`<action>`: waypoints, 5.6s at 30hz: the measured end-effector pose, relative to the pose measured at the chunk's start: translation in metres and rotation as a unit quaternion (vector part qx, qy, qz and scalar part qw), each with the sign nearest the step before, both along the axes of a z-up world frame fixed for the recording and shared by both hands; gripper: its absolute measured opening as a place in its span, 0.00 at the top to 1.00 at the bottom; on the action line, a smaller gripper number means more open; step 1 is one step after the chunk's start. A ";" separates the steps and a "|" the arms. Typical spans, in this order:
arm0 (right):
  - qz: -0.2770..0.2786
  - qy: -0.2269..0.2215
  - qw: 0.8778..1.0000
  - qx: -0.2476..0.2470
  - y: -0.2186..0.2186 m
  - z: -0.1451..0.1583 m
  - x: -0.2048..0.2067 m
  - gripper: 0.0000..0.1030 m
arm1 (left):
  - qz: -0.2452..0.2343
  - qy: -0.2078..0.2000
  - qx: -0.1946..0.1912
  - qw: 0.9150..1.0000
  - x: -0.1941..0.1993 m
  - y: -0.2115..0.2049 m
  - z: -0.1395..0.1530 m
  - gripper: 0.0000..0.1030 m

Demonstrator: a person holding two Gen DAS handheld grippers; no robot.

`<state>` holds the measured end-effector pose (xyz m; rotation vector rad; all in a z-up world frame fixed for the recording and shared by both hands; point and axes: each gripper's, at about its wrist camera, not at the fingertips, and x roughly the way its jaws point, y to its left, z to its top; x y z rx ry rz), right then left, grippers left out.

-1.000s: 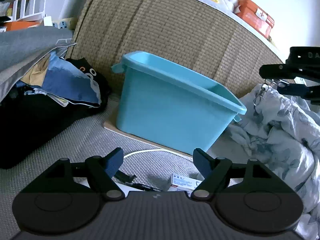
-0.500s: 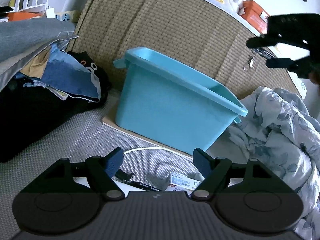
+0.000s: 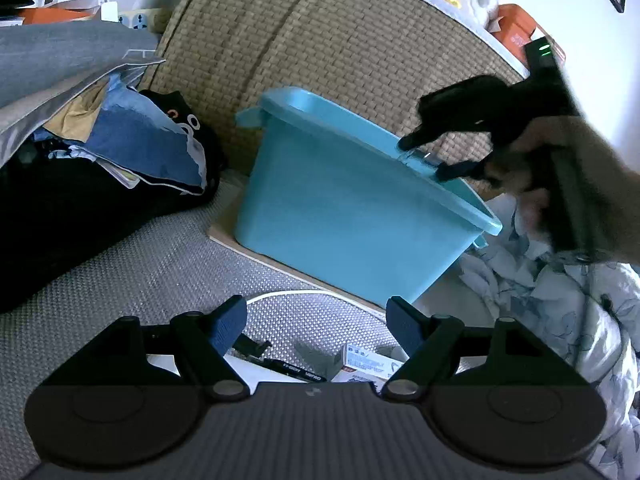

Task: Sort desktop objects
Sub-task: 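Lower the key fob into the teal bin and open the right tool, then withdraw the open right tool up out of the bin, then move the left tool down to the white earbud case and close on it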

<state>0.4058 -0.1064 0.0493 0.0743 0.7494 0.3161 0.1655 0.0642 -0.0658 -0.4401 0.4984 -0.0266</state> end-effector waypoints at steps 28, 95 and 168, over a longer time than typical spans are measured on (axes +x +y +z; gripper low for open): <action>0.057 0.132 0.988 -0.054 0.024 -0.037 0.054 0.42 | -0.001 0.040 0.030 0.999 0.010 -0.010 -0.018 0.23; 0.070 0.027 0.995 0.066 -0.016 0.034 -0.017 0.41 | 0.011 0.028 0.009 1.000 0.004 0.000 -0.005 0.23; -0.001 -0.105 0.985 0.137 -0.185 -0.152 -0.264 0.38 | -0.116 0.296 0.181 0.931 0.143 -0.161 -0.005 0.38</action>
